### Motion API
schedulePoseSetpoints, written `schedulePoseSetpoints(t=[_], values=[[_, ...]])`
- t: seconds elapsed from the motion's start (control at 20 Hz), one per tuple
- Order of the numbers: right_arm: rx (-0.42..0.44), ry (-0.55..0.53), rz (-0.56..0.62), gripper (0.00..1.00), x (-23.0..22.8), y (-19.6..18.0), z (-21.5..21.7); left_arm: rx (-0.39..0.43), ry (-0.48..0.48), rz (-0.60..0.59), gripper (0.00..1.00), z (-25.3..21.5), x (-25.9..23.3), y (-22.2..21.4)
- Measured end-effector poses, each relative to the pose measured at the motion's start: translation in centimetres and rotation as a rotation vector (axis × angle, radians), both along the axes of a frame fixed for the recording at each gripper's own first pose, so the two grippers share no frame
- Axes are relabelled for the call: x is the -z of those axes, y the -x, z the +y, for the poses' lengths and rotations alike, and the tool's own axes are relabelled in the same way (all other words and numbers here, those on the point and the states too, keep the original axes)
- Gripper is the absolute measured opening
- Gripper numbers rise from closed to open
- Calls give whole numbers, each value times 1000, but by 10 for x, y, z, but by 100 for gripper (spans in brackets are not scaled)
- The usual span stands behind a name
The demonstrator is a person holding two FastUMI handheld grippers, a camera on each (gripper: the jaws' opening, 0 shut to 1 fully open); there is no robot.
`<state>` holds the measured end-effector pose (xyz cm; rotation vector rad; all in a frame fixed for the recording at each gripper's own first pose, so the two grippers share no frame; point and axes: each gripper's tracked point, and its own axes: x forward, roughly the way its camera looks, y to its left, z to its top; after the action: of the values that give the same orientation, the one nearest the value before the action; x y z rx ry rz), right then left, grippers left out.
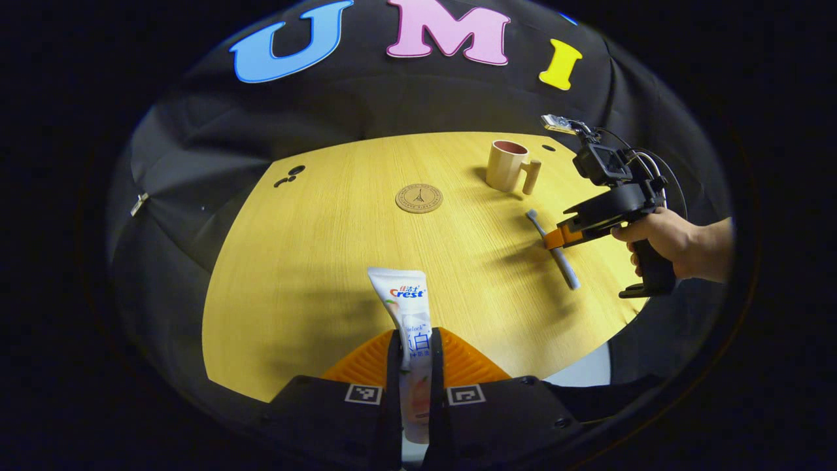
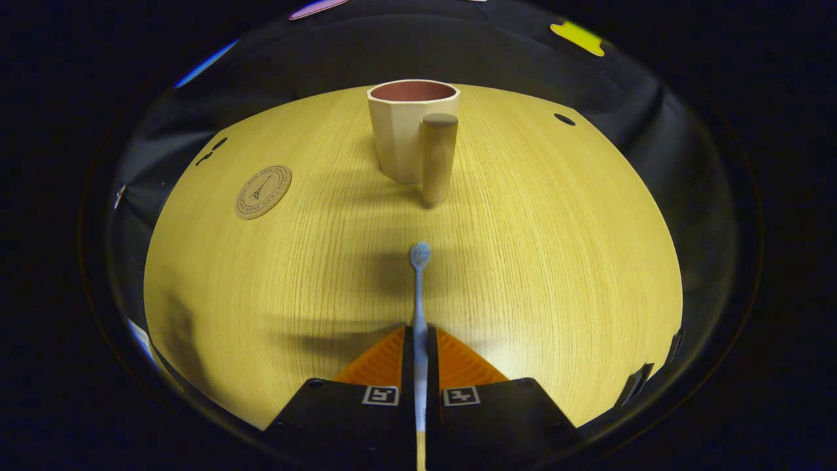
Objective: Put the toothbrush and toothpaste on the desktop into the cup, then pick up the cup and place it on the coaster on the desktop.
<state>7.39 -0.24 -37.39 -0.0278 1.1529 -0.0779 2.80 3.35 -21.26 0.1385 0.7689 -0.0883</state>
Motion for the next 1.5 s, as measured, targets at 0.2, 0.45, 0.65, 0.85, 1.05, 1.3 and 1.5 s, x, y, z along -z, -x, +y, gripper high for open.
schedulePoseSetpoints(t=[0.2, 0.45, 0.65, 0.85, 1.05, 1.3, 1.5], values=[[-71, -41, 34, 6, -1, 3, 2, -19, 14, 1, 22, -2, 0, -2], [-85, -105, 45, 5, -6, 3, -1, -31, 30, -22, 21, -14, -7, -19], [-112, -171, -12, 5, -29, -2, -16, -47, 57, -55, 22, -25, -21, -46], [-130, -245, -56, 5, -55, -4, -34, -53, 94, -109, 22, -47, -45, -83], [-147, -297, -117, 5, -82, -14, -57, -23, 197, -208, 26, -89, -81, -135], [-121, -368, -202, 5, -116, -32, -93, 57, 287, -380, 22, -150, -136, -215], [-99, -406, -236, 5, -128, -40, -118, 143, 291, -527, 22, -196, -172, -272]])
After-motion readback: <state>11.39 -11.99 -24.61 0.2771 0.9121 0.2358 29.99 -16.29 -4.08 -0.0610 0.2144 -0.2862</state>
